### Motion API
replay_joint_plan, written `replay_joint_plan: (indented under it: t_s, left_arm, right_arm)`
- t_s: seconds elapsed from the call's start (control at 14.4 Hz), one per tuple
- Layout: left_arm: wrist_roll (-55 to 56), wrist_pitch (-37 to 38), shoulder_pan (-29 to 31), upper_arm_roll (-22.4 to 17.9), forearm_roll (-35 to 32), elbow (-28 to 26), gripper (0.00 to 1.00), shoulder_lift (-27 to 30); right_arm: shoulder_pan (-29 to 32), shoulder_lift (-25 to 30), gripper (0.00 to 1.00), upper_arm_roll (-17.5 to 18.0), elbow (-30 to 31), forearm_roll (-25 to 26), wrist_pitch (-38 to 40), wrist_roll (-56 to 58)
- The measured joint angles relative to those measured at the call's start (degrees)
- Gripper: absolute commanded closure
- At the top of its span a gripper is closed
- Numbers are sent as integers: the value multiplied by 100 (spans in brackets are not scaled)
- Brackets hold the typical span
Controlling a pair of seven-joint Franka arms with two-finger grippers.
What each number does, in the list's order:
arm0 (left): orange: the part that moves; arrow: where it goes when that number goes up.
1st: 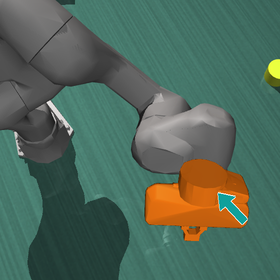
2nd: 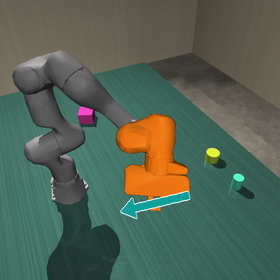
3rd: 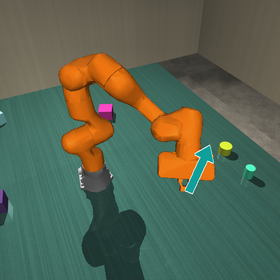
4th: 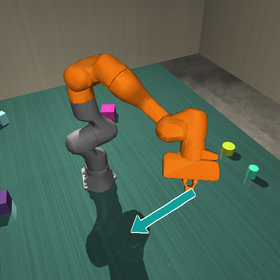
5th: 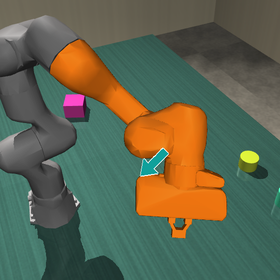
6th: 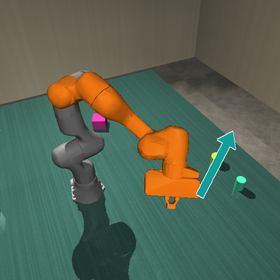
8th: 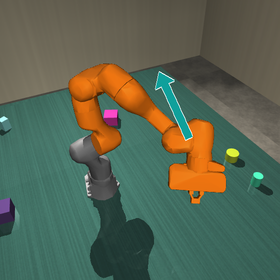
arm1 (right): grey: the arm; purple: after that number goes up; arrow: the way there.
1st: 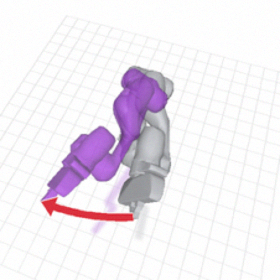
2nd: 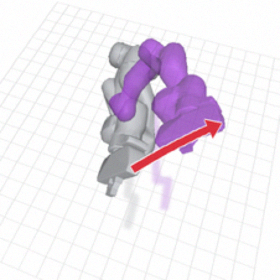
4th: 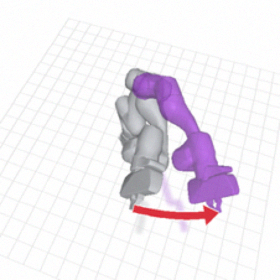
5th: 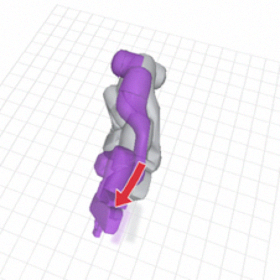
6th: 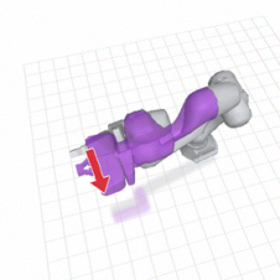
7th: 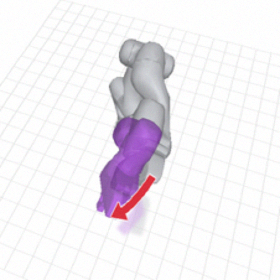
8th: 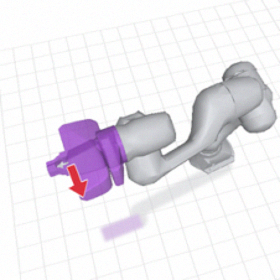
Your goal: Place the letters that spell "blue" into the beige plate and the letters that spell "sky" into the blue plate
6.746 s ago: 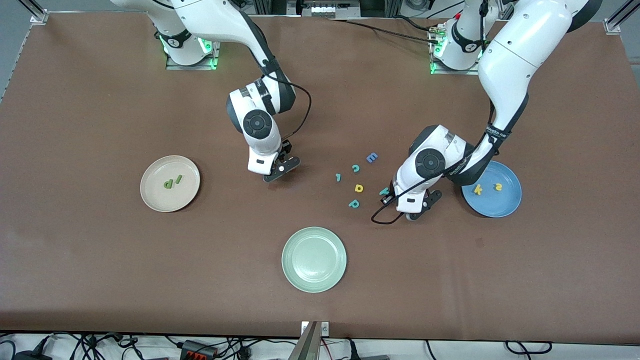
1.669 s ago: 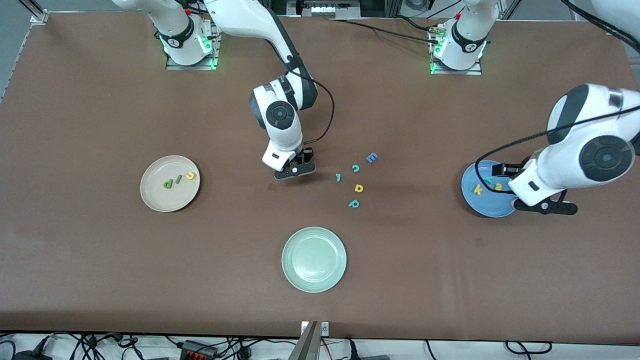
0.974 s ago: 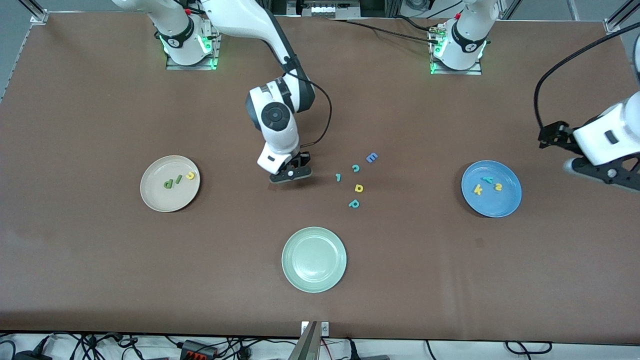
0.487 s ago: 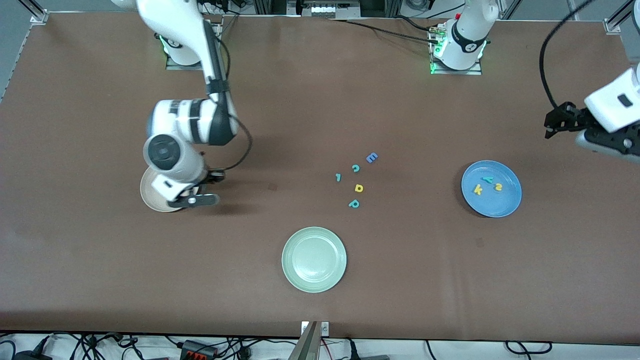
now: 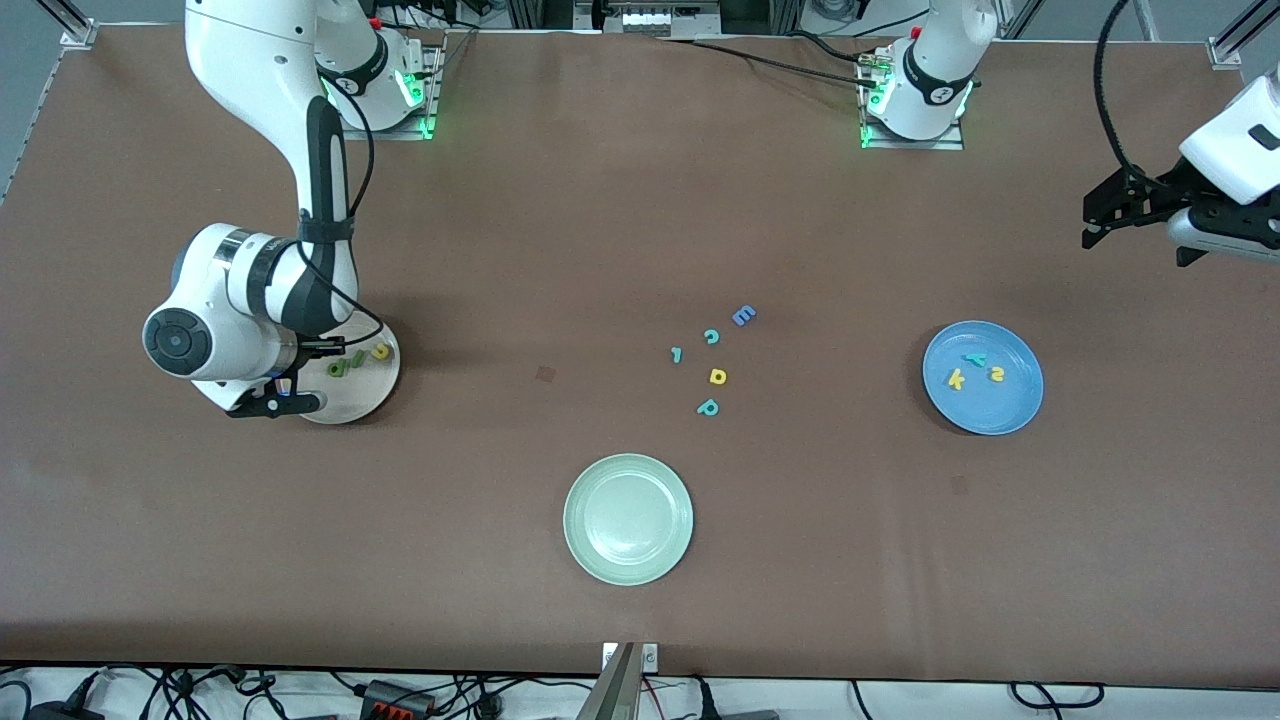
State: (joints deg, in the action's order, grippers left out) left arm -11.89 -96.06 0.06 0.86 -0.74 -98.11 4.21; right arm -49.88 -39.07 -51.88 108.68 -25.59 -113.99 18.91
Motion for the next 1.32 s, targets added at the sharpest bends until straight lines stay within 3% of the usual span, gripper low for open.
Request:
replay_joint_plan:
  t_s: [0.07, 0.21, 0.42, 0.63, 0.83, 1.04, 1.32]
  left_arm:
    - [0, -18, -37, -30, 8, -13, 0, -4]
    - [7, -46, -76, -38, 7, -15, 0, -8]
    - [13, -68, -79, -71, 2, 19, 0, -45]
    - [29, -67, -78, -96, 2, 55, 0, -106]
    - [133, -49, -78, -98, 2, 58, 0, -116]
    - [399, 58, -79, -98, 2, 68, 0, -117]
    - [719, 491, -82, -96, 2, 431, 0, -263]
  right_arm:
    - [-1, -40, 73, 22, 133, 0, -250, 25]
    - [-4, -84, 0, 117, 335, -4, -529, 61]
    - [-41, -80, 0, 177, 351, -31, -546, 60]
    - [-130, 55, 0, -40, 38, -98, -93, -2]
    - [-129, 247, 0, -459, -859, -103, 942, -12]
    - [-44, 387, 0, -632, -1690, -129, 1590, -39]
    - [98, 348, 0, -726, -1879, -833, 1642, -58]
